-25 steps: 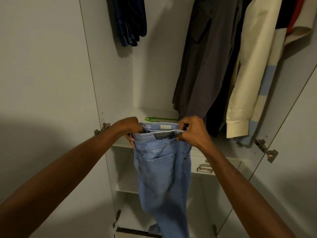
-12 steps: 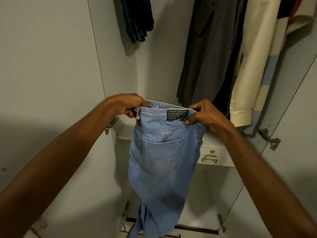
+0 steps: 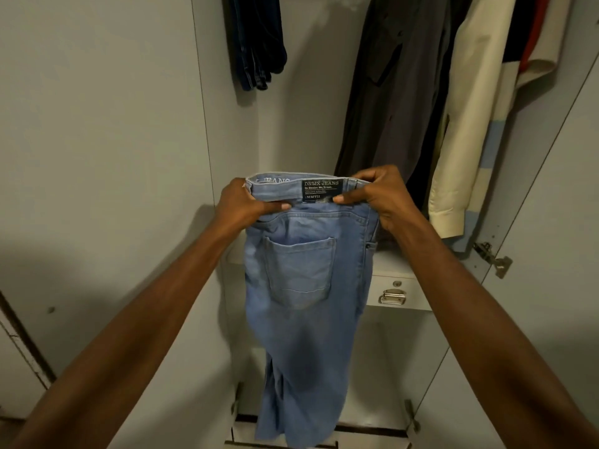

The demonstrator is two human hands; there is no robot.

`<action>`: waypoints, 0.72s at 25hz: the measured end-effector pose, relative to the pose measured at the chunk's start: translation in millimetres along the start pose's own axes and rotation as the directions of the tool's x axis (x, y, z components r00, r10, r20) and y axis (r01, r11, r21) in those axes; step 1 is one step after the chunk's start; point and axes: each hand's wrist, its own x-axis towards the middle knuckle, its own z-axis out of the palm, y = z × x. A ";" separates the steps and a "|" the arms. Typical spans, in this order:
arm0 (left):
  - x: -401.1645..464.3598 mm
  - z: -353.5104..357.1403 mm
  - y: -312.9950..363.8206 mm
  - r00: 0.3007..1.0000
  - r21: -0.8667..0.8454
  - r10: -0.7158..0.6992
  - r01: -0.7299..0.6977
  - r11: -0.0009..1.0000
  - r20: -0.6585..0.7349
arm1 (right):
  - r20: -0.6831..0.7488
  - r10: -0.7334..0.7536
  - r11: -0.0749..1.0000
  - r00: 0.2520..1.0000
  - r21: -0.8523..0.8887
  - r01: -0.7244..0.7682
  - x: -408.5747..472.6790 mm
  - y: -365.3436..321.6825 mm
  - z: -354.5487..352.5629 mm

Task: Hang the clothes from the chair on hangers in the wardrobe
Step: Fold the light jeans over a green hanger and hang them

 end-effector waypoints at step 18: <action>38.7 35.7 47.9 0.999 -0.385 -0.035 0.031 0.922 -0.002 | 0.070 0.093 0.793 0.993 0.598 -0.117 -9.7 72.9 -23.4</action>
